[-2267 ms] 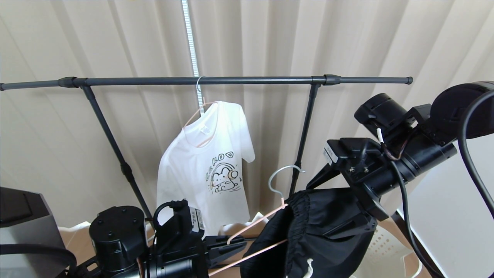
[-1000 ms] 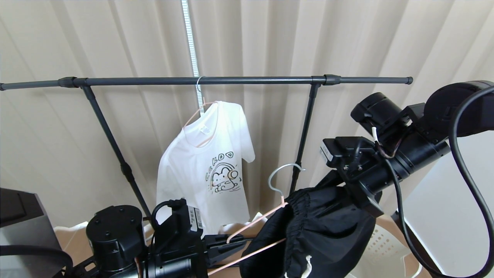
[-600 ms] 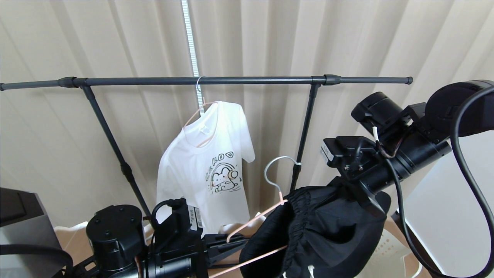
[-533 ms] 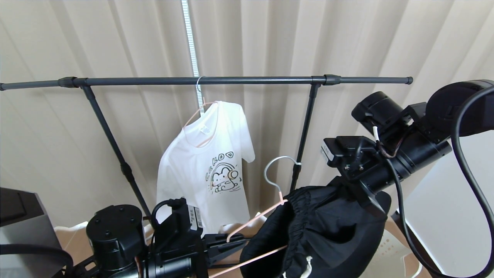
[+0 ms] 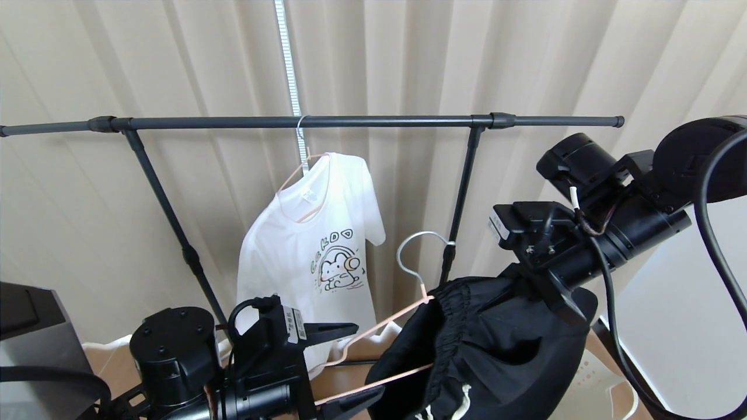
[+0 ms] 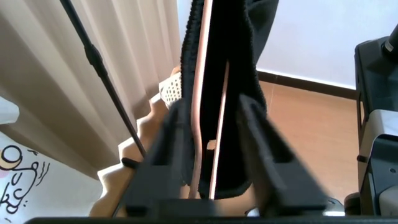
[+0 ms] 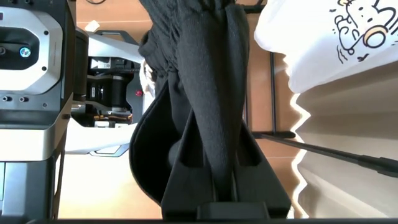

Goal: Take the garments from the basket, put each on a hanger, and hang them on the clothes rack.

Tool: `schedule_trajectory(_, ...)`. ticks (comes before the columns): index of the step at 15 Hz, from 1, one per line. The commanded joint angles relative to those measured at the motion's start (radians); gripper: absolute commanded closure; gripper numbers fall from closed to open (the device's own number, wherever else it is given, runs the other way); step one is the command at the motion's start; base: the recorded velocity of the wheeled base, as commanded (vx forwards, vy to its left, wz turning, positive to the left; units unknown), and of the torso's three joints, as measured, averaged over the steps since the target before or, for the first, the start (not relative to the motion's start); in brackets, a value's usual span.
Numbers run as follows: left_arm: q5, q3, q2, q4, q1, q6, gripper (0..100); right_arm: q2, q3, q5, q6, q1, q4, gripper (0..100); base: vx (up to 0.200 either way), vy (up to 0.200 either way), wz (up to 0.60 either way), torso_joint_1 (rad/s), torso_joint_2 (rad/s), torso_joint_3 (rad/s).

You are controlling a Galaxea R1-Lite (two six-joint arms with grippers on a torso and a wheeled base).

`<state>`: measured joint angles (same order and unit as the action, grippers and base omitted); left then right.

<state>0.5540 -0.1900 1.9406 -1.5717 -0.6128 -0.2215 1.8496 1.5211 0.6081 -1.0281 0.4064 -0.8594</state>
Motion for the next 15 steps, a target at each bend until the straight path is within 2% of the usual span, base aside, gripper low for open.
schedule_trajectory(1,0.004,0.006,-0.002,0.001,0.010,-0.002,0,-0.038,-0.001,-0.042,-0.001,-0.003,0.000,100,0.000,0.000,0.00,0.000,0.00,0.000)
schedule_trajectory(4,0.033,0.000,-0.028,0.001,0.067,0.005,0,-0.067,-0.004,-0.113,0.000,-0.003,0.002,100,0.000,0.000,0.00,0.000,0.00,0.000)
schedule_trajectory(5,0.072,-0.003,-0.066,0.001,0.113,0.016,0,-0.081,-0.007,-0.179,0.002,-0.003,0.003,100,0.000,0.000,0.00,0.000,0.00,0.000)
schedule_trajectory(6,0.093,0.004,-0.083,0.001,0.128,0.034,0,-0.087,-0.005,-0.202,0.003,-0.003,0.005,100,0.000,0.000,0.00,0.000,0.00,0.000)
schedule_trajectory(7,0.116,0.026,-0.092,0.001,0.131,0.077,0,-0.092,-0.001,-0.248,0.005,-0.001,0.006,100,0.000,0.000,0.00,0.000,0.00,0.000)
schedule_trajectory(9,0.112,0.058,-0.055,0.001,0.120,0.091,0,-0.110,-0.010,-0.353,0.029,0.011,0.042,100,0.000,0.000,0.00,0.000,0.00,0.000)
schedule_trajectory(11,0.081,0.073,0.020,0.001,0.096,0.093,0,-0.133,-0.048,-0.461,0.062,0.026,0.149,100,0.000,0.000,0.00,0.000,0.00,0.000)
schedule_trajectory(12,0.069,0.073,0.046,0.001,0.088,0.093,0,-0.138,-0.059,-0.475,0.065,0.028,0.178,100,0.000,0.000,0.00,0.000,0.00,0.000)
schedule_trajectory(13,0.027,0.061,0.149,0.001,0.076,0.097,0,-0.142,-0.096,-0.492,0.079,0.026,0.247,100,0.000,0.000,0.00,0.000,0.00,0.000)
schedule_trajectory(15,-0.052,0.006,0.227,0.001,0.065,0.114,0,-0.162,-0.147,-0.496,0.122,0.028,0.338,100,0.000,0.000,0.00,0.000,0.00,0.000)
